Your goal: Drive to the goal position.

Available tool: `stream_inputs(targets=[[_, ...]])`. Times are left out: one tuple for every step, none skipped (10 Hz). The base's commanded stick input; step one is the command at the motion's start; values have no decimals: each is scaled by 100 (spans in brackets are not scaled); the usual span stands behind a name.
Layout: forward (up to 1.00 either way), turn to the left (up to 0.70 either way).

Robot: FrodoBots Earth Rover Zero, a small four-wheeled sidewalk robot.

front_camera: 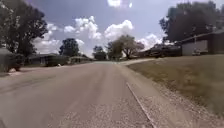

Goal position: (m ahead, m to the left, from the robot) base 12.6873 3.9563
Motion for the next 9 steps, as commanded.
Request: stream_inputs(targets=[[70,0],[70,0],[70,0],[70,0],[70,0],[70,0],[70,0],[70,0],[70,0]])
